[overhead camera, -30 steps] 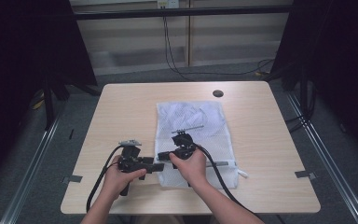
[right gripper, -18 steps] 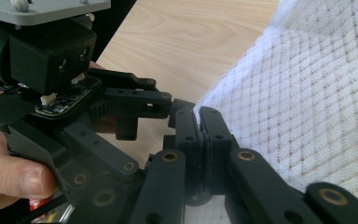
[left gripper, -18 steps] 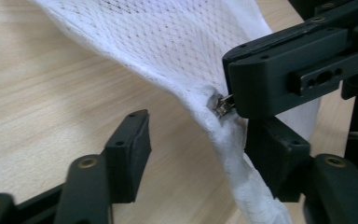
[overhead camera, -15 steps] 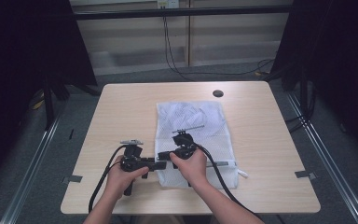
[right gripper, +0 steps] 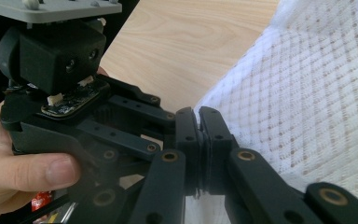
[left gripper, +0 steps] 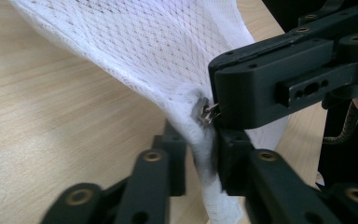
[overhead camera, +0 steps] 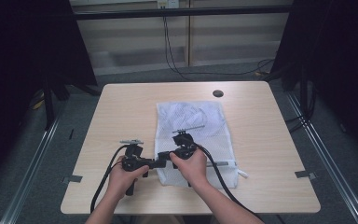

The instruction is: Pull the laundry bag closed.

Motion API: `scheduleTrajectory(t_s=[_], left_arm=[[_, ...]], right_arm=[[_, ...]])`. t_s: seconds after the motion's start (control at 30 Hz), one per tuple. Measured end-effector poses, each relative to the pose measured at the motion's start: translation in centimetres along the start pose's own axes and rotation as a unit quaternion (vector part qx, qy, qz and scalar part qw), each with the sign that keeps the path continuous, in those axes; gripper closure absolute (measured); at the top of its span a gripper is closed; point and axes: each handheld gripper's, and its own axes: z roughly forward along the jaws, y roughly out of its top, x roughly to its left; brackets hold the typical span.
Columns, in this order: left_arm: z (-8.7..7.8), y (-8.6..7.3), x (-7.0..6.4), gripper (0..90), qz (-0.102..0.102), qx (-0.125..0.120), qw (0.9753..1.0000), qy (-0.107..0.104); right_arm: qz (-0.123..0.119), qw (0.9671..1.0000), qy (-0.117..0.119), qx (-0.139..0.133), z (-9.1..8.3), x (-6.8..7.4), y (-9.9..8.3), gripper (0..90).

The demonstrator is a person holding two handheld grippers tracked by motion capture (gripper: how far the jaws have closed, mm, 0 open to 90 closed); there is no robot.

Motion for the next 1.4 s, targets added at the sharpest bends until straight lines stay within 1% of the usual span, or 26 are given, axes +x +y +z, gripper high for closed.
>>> scheduleTrajectory(t_s=[0.03, 0.07, 0.1, 0.4, 0.43, 0.5, 0.63, 0.7, 0.77, 0.83, 0.87, 1.03, 1.07, 1.1, 1.2, 1.23, 1.27, 1.33, 1.4], left_arm=[[0.0, 0.0, 0.0, 84.5, -0.003, 0.000, 1.0000, 0.000], [0.0, 0.0, 0.0, 84.5, -0.008, 0.003, 1.0000, 0.000], [0.0, 0.1, -0.1, 86.2, -0.017, 0.003, 0.9998, -0.001], [-0.2, 0.2, -0.3, 87.2, -0.028, 0.005, 0.9996, 0.002], [-0.3, 0.2, -0.3, 87.3, -0.028, 0.005, 0.9996, 0.002], [-0.4, 0.3, -0.2, 87.3, -0.029, 0.003, 0.9996, 0.004], [-0.4, 0.3, -0.3, 87.3, -0.031, 0.001, 0.9995, 0.002], [-0.4, 0.3, -0.4, 87.3, -0.029, 0.002, 0.9996, 0.007], [-0.4, 0.3, -0.4, 87.3, -0.027, 0.002, 0.9996, 0.006], [-0.5, 0.3, -0.4, 87.3, -0.028, 0.003, 0.9996, 0.005], [-0.5, 0.3, -0.4, 87.3, -0.028, 0.003, 0.9996, 0.005], [-0.4, 0.3, -0.4, 87.3, -0.031, 0.004, 0.9995, 0.005], [-0.5, 0.3, -0.4, 87.4, -0.029, 0.004, 0.9995, 0.006], [-0.6, 0.3, -0.3, 87.4, -0.032, 0.003, 0.9995, 0.008], [-0.7, 0.3, -0.3, 87.3, -0.033, 0.001, 0.9994, 0.004], [-0.6, 0.3, -0.4, 87.3, -0.035, 0.001, 0.9994, 0.004], [-0.6, 0.3, -0.3, 87.3, -0.031, 0.004, 0.9995, 0.004], [-0.6, 0.3, -0.3, 87.3, -0.035, 0.003, 0.9994, 0.004], [-0.7, 0.3, -0.3, 87.3, -0.036, 0.002, 0.9993, 0.004]], right_arm=[[0.001, 1.0000, 0.000, 0.000, -0.1, 0.0, 0.0, 87.0], [0.001, 1.0000, 0.000, 0.000, -0.1, 0.0, 0.0, 87.0], [-0.001, 1.0000, 0.001, 0.002, -0.2, 0.0, 0.0, 87.0], [-0.001, 1.0000, 0.006, 0.005, -0.5, -0.1, 0.1, 87.1], [-0.005, 1.0000, 0.002, 0.006, -0.6, -0.3, 0.1, 87.1], [-0.005, 1.0000, 0.002, 0.005, -0.7, -0.4, 0.1, 87.1], [-0.004, 1.0000, 0.007, 0.005, -1.0, -0.6, 0.1, 87.1], [-0.003, 0.9999, 0.007, 0.008, -1.0, -0.7, 0.1, 87.1], [-0.003, 0.9999, 0.007, 0.008, -1.0, -0.8, 0.0, 87.1], [-0.005, 1.0000, 0.002, 0.008, -1.1, -0.9, 0.0, 87.1], [-0.002, 1.0000, 0.004, 0.009, -1.2, -1.1, 0.0, 87.1], [0.001, 0.9999, 0.008, 0.010, -1.3, -1.2, 0.0, 87.1], [-0.001, 0.9999, 0.004, 0.010, -1.4, -1.4, 0.0, 87.1], [-0.001, 0.9999, 0.004, 0.010, -1.4, -1.4, 0.0, 87.1], [0.012, 0.9998, 0.010, 0.008, -1.6, -1.8, -0.1, 87.1], [0.012, 0.9998, 0.010, 0.008, -1.6, -1.9, -0.1, 87.1], [0.011, 0.9999, 0.009, 0.010, -1.7, -2.0, -0.1, 87.1], [0.009, 0.9999, 0.005, 0.011, -1.8, -2.1, -0.1, 87.1], [0.015, 0.9998, 0.008, 0.010, -1.9, -2.2, -0.2, 87.0]])
